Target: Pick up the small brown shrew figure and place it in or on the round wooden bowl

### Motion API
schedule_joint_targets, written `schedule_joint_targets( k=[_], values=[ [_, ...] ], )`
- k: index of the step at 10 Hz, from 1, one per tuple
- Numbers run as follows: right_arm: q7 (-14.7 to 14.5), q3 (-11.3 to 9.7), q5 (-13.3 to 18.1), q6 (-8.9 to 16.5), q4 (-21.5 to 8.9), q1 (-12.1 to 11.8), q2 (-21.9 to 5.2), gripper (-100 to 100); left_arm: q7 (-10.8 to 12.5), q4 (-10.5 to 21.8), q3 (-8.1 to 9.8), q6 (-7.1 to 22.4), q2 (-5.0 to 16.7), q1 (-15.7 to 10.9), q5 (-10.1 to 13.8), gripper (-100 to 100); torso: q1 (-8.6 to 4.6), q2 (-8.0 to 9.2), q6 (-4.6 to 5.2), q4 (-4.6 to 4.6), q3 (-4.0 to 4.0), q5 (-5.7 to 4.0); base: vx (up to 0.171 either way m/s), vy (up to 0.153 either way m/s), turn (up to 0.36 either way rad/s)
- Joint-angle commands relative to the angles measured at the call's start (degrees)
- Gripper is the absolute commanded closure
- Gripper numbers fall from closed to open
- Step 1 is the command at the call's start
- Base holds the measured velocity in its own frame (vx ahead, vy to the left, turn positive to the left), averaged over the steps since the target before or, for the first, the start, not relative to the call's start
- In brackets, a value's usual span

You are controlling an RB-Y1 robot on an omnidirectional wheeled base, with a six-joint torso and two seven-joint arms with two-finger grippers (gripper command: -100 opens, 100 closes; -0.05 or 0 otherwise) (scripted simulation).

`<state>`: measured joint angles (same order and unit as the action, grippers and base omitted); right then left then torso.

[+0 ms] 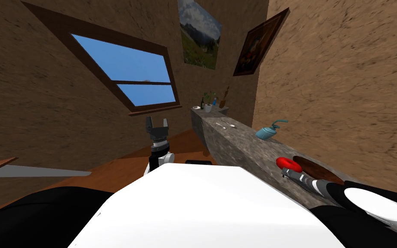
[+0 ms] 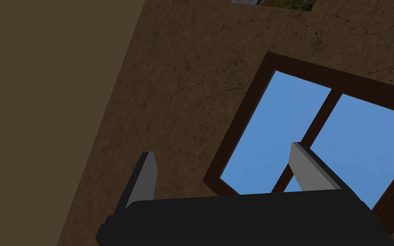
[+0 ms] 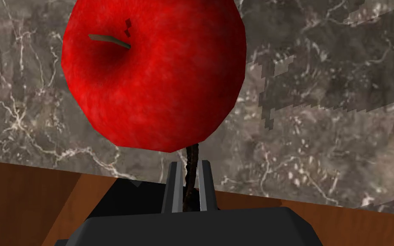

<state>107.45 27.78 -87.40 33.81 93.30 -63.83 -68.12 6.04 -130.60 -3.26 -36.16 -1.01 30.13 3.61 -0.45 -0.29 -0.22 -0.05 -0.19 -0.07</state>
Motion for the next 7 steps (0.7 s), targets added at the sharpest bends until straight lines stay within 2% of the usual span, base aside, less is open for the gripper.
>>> schedule_joint_targets(
  k=[1, 5, 7],
  values=[
    [-0.91, 0.03, 0.47, -0.8, -2.42, 1.2, -0.16, 100, 0.0, 0.0, 0.0, 0.0, 0.0, 0.0, 0.0, 0, 0.0, 0.0, 0.0, 0.0, 0.0, 0.0, 0.057, -0.114, -0.012],
    [-2.38, 0.67, 2.06, -2.88, -7.16, 3.34, -0.62, 100, 0.0, 0.0, 0.01, 0.0, 0.0, 0.0, 0.0, 0, -0.25, 0.24, 0.13, 0.04, 0.14, -0.03, 0.05, -0.146, -0.034],
    [-3.2, 0.88, 2.86, -3.89, -9.48, 4.33, -0.76, 100, 0.0, 0.0, 0.0, 0.0, 0.0, -0.01, 0.0, 0, -0.26, 0.37, 0.13, 0.06, 0.2, -0.04, 0.012, -0.142, -0.042]
  ],
)
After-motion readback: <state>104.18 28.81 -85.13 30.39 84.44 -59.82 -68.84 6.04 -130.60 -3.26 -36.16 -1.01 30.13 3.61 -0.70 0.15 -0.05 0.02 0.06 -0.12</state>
